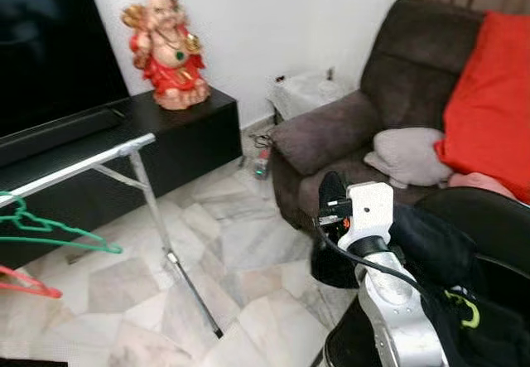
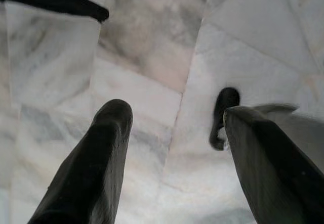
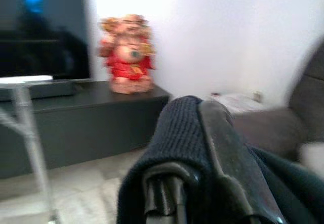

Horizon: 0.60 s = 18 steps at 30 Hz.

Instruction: Hang hanger

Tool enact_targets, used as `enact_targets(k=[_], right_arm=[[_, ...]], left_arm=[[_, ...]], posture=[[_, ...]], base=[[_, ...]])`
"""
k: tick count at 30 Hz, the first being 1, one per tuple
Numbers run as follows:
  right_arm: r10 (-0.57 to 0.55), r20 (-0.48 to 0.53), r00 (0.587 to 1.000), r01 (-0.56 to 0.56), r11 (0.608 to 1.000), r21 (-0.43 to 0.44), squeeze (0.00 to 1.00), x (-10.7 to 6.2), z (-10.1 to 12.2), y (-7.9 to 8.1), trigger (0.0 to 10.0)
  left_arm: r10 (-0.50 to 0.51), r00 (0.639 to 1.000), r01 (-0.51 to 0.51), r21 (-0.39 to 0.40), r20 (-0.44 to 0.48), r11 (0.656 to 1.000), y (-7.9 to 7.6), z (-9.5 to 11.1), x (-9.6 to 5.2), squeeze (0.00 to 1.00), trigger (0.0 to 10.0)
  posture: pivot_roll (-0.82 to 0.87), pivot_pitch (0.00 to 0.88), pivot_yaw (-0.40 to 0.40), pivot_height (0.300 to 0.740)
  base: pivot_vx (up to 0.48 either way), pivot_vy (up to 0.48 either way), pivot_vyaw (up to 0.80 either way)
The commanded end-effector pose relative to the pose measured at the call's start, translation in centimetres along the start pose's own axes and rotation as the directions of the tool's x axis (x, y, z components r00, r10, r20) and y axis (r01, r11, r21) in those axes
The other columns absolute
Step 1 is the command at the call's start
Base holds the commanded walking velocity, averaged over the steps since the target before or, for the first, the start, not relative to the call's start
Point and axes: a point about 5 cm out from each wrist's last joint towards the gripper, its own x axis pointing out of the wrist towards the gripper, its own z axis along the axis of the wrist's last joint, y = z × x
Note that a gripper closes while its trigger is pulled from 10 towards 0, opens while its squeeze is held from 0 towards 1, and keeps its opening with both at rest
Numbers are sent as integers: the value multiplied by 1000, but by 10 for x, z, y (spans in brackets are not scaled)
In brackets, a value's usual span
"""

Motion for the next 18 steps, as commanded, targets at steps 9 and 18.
enact_targets(k=[9, 18], right_arm=[[327, 122, 937, -329, 944, -3, 0, -3, 20, 49, 10000], [424, 71, 903, -427, 903, 46, 0, -9, 8, 59, 10000]], left_arm=[[9, 1000, -9, -20, -13, 1000, 3, -4, -1, 0, 10000], [11, 1000, -11, -24, -20, 1000, 6, -6, -1, 0, 10000]], posture=[[-31, 0, 25, 740], [-27, 0, 21, 740]], base=[[0, 0, 756], [0, 0, 224]])
